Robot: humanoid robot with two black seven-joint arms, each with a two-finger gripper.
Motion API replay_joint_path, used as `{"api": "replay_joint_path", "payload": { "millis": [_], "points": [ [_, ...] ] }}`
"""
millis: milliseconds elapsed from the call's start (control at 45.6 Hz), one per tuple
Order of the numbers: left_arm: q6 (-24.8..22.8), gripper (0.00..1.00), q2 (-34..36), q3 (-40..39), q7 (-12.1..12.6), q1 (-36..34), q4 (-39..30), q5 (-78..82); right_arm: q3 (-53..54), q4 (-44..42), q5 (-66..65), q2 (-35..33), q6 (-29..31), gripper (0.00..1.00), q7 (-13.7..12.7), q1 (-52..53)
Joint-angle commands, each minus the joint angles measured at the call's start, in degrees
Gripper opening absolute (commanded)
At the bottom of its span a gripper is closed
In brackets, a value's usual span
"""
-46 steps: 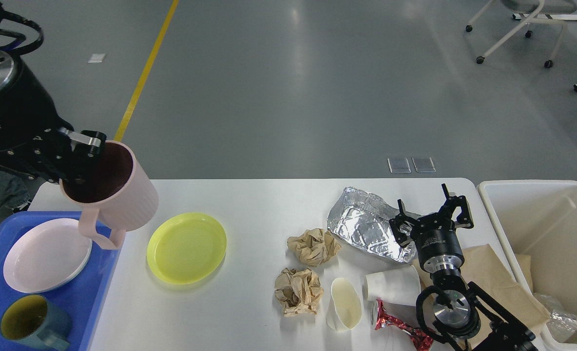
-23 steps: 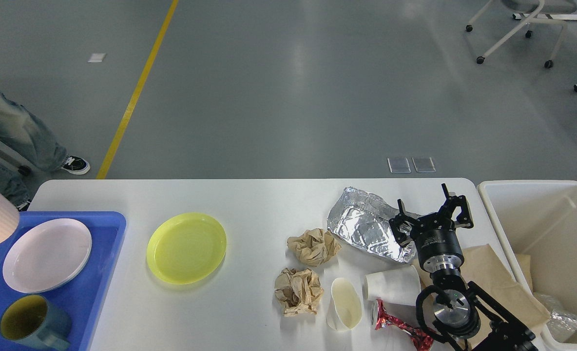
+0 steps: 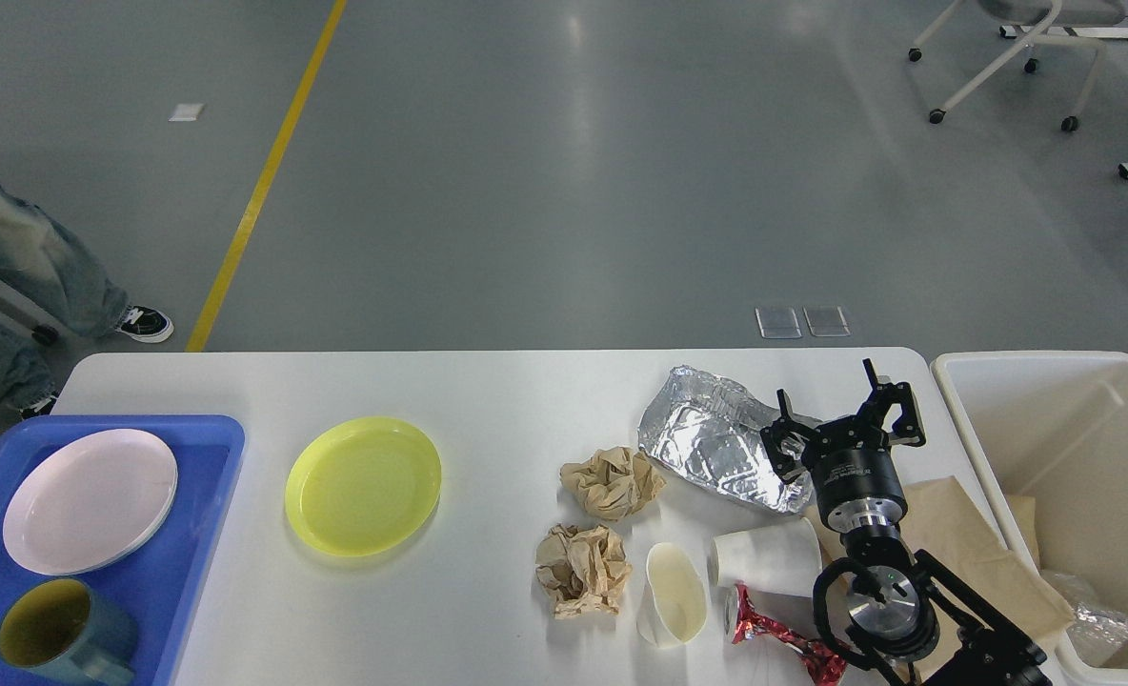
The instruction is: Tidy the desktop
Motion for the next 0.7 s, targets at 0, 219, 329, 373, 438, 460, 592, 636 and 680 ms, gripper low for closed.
{"api": "replay_joint_path", "payload": {
  "millis": [0, 219, 329, 373, 438, 460, 592, 636, 680],
  "points": [
    [0.00, 0.01, -0.10, -7.77, -0.01, 8.86, 3.43, 0.03, 0.00, -0.01, 0.00, 0.01, 0.00, 1.00, 0.00, 0.00],
    [0.00, 0.02, -0.80, -14.28, -0.18, 18.71, 5.19, 0.03, 0.00, -0.01, 0.00, 0.01, 0.00, 1.00, 0.00, 0.00],
    [3.05, 0.02, -0.80, -14.72, -1.76, 20.74, 5.28, 0.03, 0.00, -0.01, 0.00, 0.01, 0.00, 1.00, 0.00, 0.00],
    [3.93, 0.02, -0.80, -14.72, -2.99, 21.18, 5.28, 0.03, 0.00, -0.01, 0.00, 0.01, 0.00, 1.00, 0.00, 0.00],
    [4.37, 0.02, -0.80, -14.63, -4.48, 21.27, 5.28, 0.03, 0.00, -0.01, 0.00, 0.01, 0.00, 1.00, 0.00, 0.00],
    [4.55, 0.02, -0.89, -14.63, -4.66, 21.44, 5.37, 0.03, 0.00, -0.01, 0.00, 0.01, 0.00, 1.00, 0.00, 0.00],
    [5.34, 0.03, -1.33, -15.95, -5.02, 22.85, 8.44, -0.41, 0.00, -0.01, 0.00, 0.01, 0.00, 1.00, 0.00, 0.00],
    [6.30, 0.04, -1.68, -17.18, -5.02, 23.90, 8.88, -0.41, 0.00, -0.01, 0.00, 0.01, 0.00, 1.00, 0.00, 0.00],
    [7.01, 0.04, -2.03, -18.76, -5.10, 26.09, 9.06, -0.41, 0.00, -0.01, 0.00, 0.01, 0.00, 1.00, 0.00, 0.00]
  ]
}}
